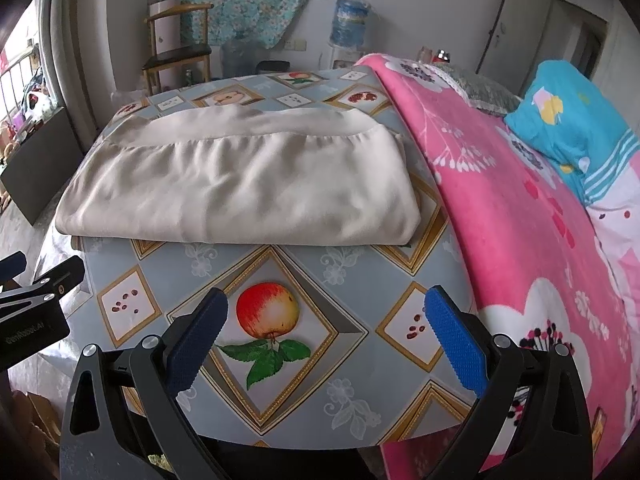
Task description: Fold large clothes
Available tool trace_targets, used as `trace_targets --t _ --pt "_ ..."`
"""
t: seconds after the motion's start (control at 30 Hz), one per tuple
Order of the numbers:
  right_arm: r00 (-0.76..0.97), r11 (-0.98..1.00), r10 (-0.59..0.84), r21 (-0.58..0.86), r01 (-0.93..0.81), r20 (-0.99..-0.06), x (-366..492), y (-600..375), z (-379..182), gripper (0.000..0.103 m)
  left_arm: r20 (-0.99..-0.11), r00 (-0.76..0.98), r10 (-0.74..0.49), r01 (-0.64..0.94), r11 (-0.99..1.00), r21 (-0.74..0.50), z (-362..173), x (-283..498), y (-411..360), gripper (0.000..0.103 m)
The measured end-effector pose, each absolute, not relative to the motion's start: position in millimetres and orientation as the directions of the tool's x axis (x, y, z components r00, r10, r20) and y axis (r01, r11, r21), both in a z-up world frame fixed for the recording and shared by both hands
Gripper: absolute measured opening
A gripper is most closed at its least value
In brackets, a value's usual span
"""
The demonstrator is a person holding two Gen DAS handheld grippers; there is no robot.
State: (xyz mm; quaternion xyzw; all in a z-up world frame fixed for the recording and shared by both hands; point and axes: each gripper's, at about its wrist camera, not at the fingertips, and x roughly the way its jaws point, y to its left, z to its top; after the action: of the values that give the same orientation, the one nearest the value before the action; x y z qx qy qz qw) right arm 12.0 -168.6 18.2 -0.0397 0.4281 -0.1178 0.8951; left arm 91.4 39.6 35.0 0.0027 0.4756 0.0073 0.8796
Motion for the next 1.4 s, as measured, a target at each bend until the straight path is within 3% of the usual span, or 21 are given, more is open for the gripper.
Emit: trace_targets --t 1.4 --pt "0.607 0.969 -0.246 -0.173 0.178 -0.755 13.2 -168.5 19.5 0.096 -0.837 0.546 0.024 -0.023 1.000 0.014 34.2 91.0 42.7 0.098"
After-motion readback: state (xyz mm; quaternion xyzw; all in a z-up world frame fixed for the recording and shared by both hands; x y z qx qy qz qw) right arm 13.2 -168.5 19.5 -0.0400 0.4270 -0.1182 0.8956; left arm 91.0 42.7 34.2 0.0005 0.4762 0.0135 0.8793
